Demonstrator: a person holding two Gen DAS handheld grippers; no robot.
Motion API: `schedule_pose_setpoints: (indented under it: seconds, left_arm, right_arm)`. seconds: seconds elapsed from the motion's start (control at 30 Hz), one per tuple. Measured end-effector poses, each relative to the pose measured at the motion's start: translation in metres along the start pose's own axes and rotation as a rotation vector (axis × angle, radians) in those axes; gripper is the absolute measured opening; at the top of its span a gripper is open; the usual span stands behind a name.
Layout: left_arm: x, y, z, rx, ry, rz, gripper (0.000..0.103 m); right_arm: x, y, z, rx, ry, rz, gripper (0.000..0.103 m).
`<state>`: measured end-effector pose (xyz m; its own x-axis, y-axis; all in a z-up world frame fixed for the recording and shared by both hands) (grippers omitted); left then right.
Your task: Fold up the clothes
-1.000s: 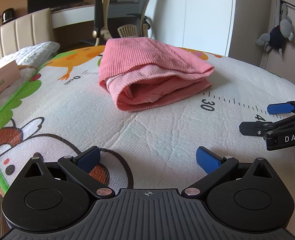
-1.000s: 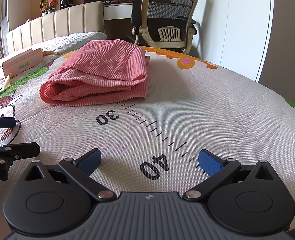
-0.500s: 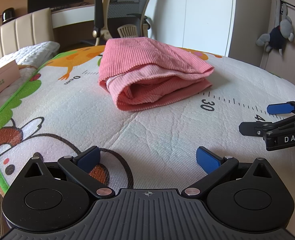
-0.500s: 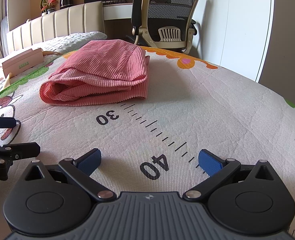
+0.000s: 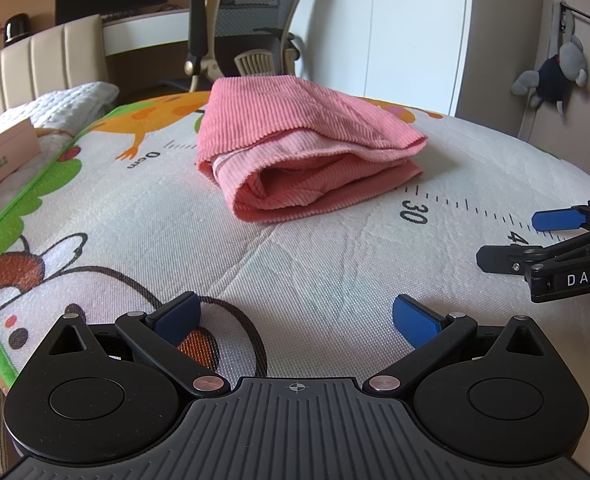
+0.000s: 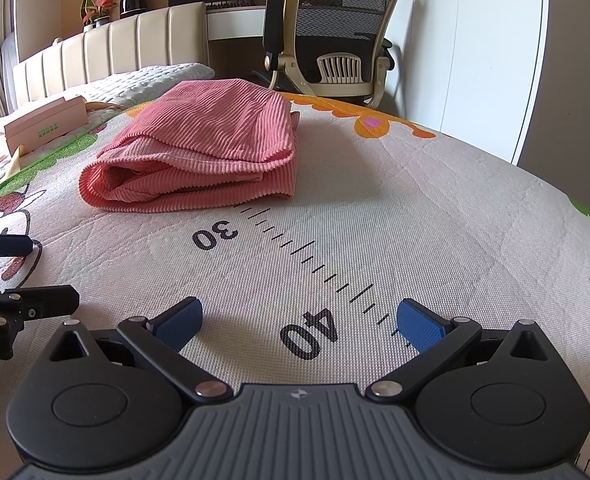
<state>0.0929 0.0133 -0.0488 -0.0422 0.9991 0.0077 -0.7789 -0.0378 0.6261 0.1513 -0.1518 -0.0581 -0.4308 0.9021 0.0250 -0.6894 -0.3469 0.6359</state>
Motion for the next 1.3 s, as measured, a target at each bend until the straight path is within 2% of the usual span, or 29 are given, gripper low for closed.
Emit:
schedule_pose_setpoints:
  seconds: [1.3]
  left_arm:
    - [0.0006,-0.0008,0.0009,0.007,-0.009,-0.001,0.103]
  right_arm:
    - [0.0008,0.0008,-0.0002,0.000,-0.001,-0.003,0.103]
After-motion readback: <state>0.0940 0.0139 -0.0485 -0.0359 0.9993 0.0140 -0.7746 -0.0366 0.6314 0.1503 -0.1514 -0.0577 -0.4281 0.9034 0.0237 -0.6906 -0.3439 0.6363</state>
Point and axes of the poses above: each gripper's, at about its wrist camera, not at the fingertips, and y roughly against the way its jaws point, x to its left, z to its top, the point moved 2 cm from there along -y, roughly the way its jaws point, and after that the axes turned 2 degrees about -y, right-handed, at the moved point
